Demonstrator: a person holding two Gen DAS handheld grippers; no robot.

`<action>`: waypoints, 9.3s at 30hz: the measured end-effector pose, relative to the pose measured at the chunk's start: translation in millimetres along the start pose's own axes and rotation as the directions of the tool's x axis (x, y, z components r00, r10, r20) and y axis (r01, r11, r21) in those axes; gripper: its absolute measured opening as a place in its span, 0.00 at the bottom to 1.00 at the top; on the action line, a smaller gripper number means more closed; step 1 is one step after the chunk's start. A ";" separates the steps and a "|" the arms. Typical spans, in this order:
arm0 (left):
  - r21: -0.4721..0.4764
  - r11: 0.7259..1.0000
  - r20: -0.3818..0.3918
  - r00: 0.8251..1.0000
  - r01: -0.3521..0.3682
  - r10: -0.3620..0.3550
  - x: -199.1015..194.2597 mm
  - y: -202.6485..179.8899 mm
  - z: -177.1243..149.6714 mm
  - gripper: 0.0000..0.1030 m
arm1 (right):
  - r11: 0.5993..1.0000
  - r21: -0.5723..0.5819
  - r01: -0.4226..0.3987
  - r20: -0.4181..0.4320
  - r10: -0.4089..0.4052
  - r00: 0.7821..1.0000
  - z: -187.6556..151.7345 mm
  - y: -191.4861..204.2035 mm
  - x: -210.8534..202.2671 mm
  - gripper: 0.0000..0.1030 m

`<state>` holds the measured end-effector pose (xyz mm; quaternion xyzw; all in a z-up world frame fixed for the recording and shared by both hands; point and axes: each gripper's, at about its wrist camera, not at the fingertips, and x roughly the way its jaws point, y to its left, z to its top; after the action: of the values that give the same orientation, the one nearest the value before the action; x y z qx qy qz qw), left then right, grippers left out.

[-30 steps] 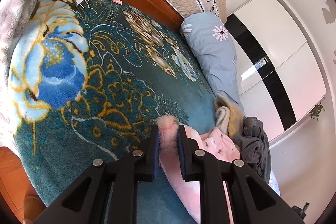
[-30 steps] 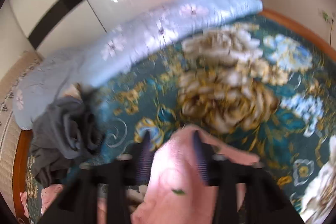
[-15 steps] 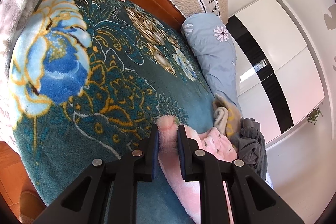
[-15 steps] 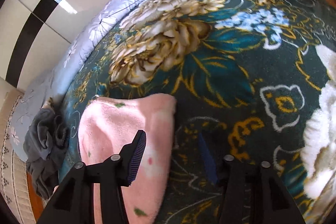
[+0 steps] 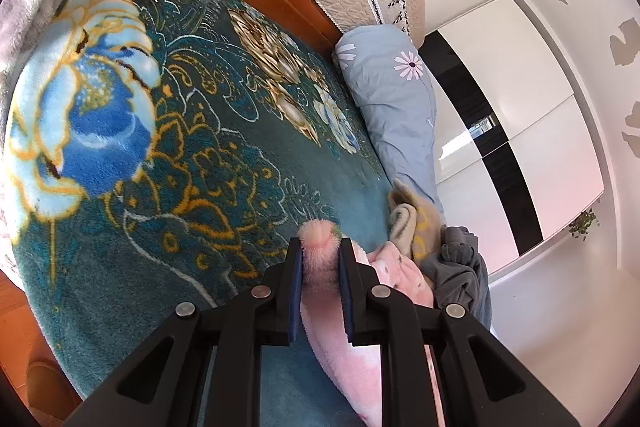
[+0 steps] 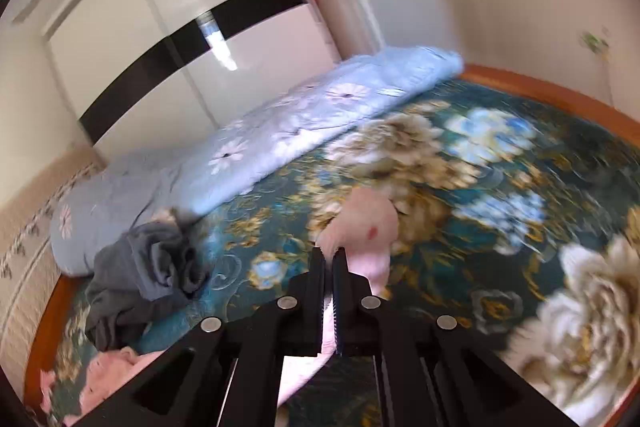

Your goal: Fold clothes

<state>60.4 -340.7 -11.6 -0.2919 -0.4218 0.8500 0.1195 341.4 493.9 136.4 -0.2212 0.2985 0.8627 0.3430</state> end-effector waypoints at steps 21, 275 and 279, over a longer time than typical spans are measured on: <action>-0.049 0.999 -0.050 0.999 -0.013 0.010 3.1 7.0 -0.1 0.33 | 0.922 0.099 0.375 -0.175 -0.355 0.918 -0.8 -56.2 31.0 0.42; 0.625 0.756 -0.334 0.942 0.196 0.032 123.9 -223.0 -212.2 0.14 | 0.993 0.003 -0.118 -0.323 0.113 0.940 7.7 123.6 174.5 0.05; 0.584 0.762 -0.381 0.923 0.280 -0.047 117.4 -228.0 -210.7 0.41 | 0.962 -0.032 -0.271 0.009 0.272 0.962 62.5 111.7 93.1 0.04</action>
<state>82.4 -11.2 21.6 -0.3402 -0.1105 0.8631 0.3565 187.5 512.9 167.6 -0.1778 0.3108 0.9074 0.2200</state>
